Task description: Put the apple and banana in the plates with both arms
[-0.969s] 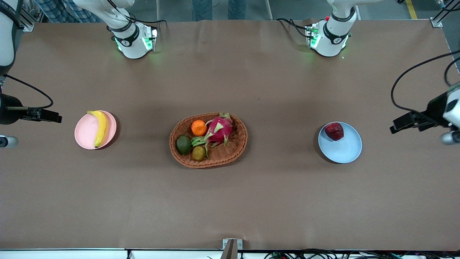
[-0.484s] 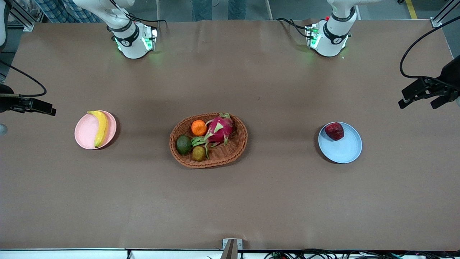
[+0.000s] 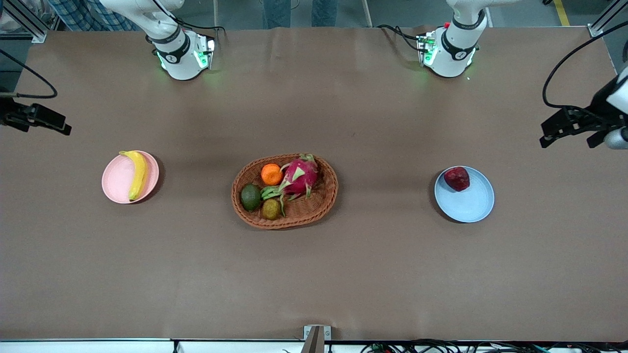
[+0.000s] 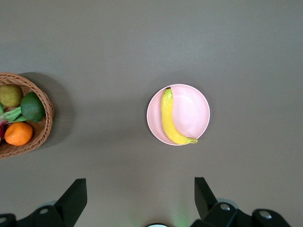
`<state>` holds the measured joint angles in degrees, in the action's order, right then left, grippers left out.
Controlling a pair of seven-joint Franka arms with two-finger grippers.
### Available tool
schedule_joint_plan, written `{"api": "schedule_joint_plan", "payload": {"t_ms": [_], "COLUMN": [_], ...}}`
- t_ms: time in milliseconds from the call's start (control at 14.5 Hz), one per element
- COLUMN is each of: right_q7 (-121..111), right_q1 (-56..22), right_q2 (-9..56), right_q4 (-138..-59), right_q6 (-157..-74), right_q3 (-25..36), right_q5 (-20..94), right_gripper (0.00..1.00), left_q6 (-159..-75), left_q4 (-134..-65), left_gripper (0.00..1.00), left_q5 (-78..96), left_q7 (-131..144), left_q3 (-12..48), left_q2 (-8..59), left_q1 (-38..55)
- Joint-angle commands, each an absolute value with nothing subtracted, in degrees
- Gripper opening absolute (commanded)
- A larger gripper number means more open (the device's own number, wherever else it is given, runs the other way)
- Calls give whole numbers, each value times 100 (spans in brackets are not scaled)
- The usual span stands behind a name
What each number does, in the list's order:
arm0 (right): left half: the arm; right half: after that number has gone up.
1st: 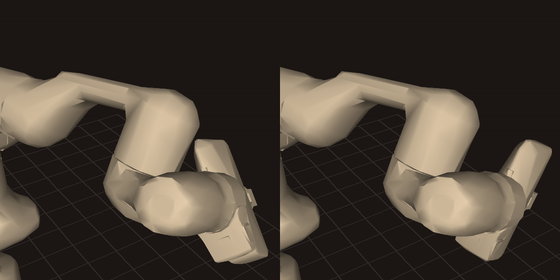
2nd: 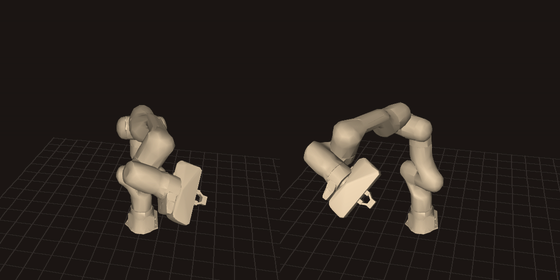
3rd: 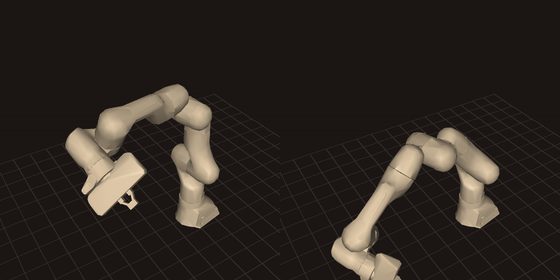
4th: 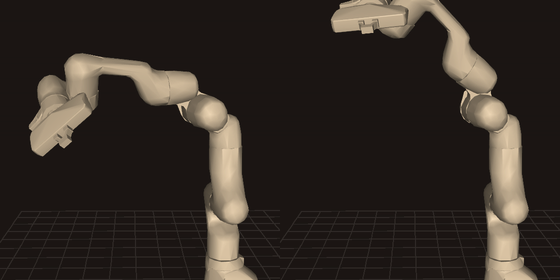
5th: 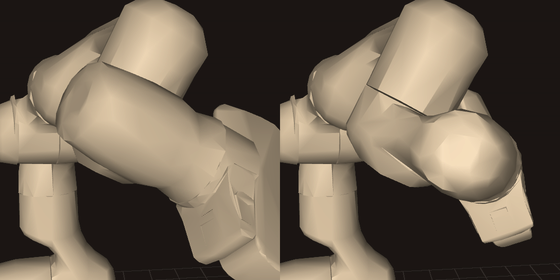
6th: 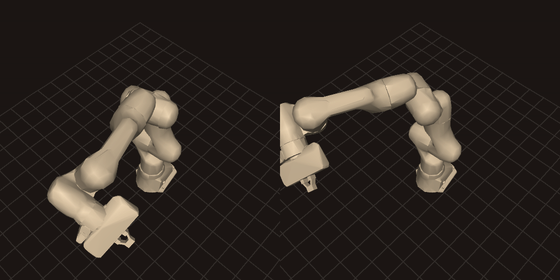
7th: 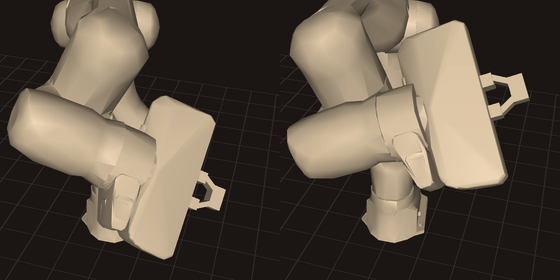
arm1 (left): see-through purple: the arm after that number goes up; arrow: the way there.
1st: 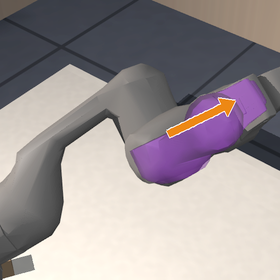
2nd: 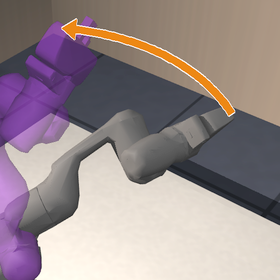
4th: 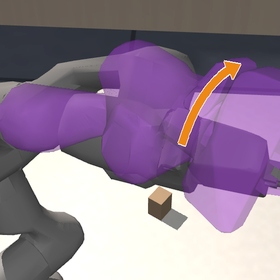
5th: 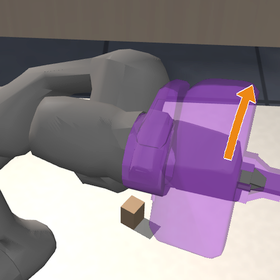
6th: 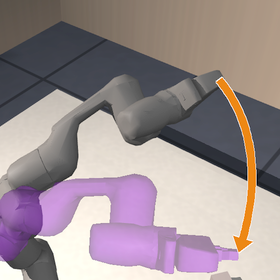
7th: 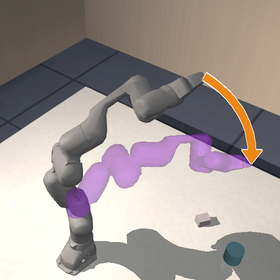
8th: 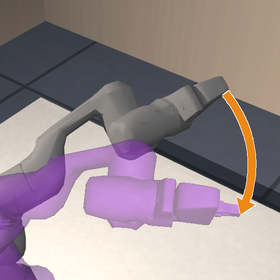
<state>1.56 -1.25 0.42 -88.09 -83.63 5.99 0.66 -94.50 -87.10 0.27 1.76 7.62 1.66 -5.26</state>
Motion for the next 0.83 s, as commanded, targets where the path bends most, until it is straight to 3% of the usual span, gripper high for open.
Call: {"api": "schedule_joint_plan", "payload": {"t_ms": [0, 346, 761], "right_q7": [185, 185, 185], "right_q1": [0, 254, 97], "right_q2": [-386, -545, -659], "right_q4": [-9263, -9281, -9273], "right_q6": [-8473, -8464, -8385], "right_q3": [545, 265, 290], "right_q5": [114, 114, 114], "right_gripper": [100, 100, 100], "left_q6": [-9439, -8896, -8851], "left_q4": [-8710, -8754, -8719], "left_gripper": [100, 100, 100], "left_q5": [141, 141, 115], "left_q7": [97, 202, 185], "left_q3": [782, 826, 817], "left_q2": [88, -53, -18], "left_q1": [-598, -580, -571]}}
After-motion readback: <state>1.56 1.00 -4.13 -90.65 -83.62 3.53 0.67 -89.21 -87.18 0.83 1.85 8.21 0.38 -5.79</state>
